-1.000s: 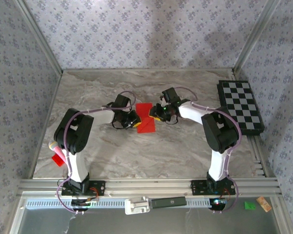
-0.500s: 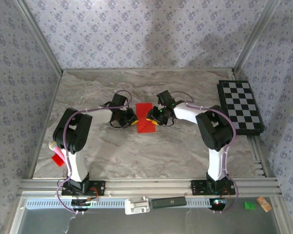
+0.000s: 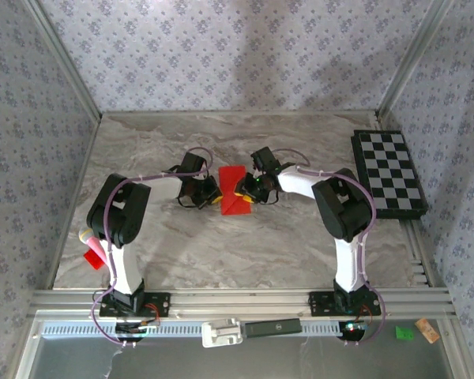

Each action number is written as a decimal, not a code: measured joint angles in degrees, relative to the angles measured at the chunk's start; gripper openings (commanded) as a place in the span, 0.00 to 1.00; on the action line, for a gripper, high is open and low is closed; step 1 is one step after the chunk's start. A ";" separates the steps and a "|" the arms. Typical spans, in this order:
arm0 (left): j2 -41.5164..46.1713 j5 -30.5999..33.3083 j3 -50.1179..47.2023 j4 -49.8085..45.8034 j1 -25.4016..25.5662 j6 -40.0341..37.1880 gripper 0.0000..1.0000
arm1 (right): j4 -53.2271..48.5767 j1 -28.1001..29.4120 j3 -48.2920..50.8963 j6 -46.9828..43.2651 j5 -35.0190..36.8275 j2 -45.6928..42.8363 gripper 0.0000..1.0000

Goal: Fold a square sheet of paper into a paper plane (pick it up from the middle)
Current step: Pick up the paper from the center of the table.

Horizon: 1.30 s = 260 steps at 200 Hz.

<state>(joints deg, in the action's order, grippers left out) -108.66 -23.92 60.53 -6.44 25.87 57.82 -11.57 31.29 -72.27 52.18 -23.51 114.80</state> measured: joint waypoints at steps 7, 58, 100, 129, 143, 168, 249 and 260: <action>0.00 -0.02 0.00 0.00 0.00 0.15 0.04 | 0.33 0.07 -0.04 0.07 -0.33 0.17 0.33; 0.00 -0.02 -0.20 0.28 0.00 0.37 0.03 | 3.76 0.37 -0.04 1.01 -2.95 0.76 0.29; 0.00 -0.04 -0.33 0.48 0.00 0.37 0.03 | 8.94 0.37 0.68 2.51 -4.87 0.76 0.24; 0.02 -0.07 -0.33 0.48 0.00 0.35 0.05 | 10.47 0.37 1.27 3.13 -5.53 0.85 0.19; 0.13 -0.02 -0.33 0.44 0.00 0.35 0.06 | 10.95 0.37 1.27 3.39 -5.70 1.07 0.16; 0.26 -0.02 -0.31 0.02 -0.07 -0.02 0.10 | 10.91 0.42 1.27 3.34 -5.79 1.31 0.07; 14.80 -4.48 -5.29 1.62 -8.00 -4.66 0.83 | 15.23 -1.44 3.06 -2.12 -8.68 -2.49 0.02; 16.81 -6.36 -6.84 4.33 -7.96 -4.70 0.89 | 16.72 -1.97 3.08 -2.64 -9.97 -3.93 0.02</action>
<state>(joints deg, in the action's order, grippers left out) -91.85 -30.28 53.69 -2.11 17.91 53.12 5.15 29.32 -69.19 49.54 -33.47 110.87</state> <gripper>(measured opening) 0.833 0.051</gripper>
